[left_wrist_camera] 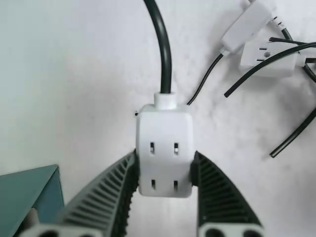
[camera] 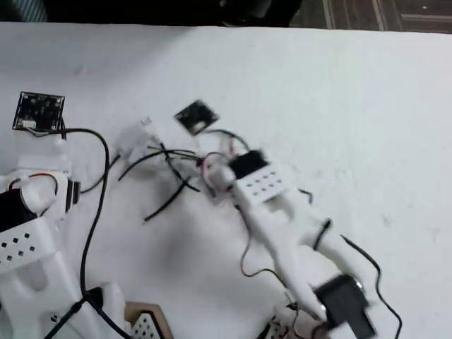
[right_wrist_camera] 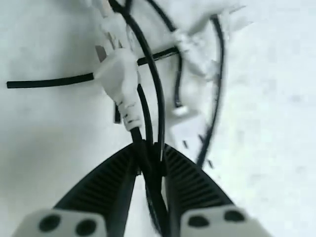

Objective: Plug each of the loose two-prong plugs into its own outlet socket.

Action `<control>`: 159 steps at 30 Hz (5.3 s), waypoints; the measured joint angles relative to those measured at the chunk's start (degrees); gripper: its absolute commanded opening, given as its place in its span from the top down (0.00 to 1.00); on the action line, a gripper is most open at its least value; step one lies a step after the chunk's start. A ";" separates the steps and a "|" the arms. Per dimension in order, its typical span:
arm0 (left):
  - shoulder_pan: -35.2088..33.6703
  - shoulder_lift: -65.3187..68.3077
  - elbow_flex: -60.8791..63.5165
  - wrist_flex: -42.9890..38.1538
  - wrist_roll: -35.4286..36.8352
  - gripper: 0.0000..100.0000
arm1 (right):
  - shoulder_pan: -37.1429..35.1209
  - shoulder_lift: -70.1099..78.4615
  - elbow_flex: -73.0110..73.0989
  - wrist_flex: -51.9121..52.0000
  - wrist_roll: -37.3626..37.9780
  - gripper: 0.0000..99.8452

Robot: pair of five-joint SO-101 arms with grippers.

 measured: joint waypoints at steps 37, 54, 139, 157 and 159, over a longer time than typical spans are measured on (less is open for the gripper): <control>31.21 -6.68 3.87 6.42 0.00 0.98 | 41.93 -25.85 3.16 13.80 19.08 0.76; 45.71 30.77 7.21 -13.98 0.00 0.98 | 41.93 -29.27 7.03 18.64 19.08 0.76; 18.37 -11.08 34.90 -20.22 1.67 0.93 | 29.98 -1.41 1.76 6.95 0.09 0.75; 18.37 -11.16 42.73 -27.25 2.11 0.93 | 21.80 29.89 -22.77 3.25 -55.30 0.76; 18.37 -11.16 42.73 -27.25 2.11 0.93 | 21.80 32.53 -24.70 3.25 -57.49 0.76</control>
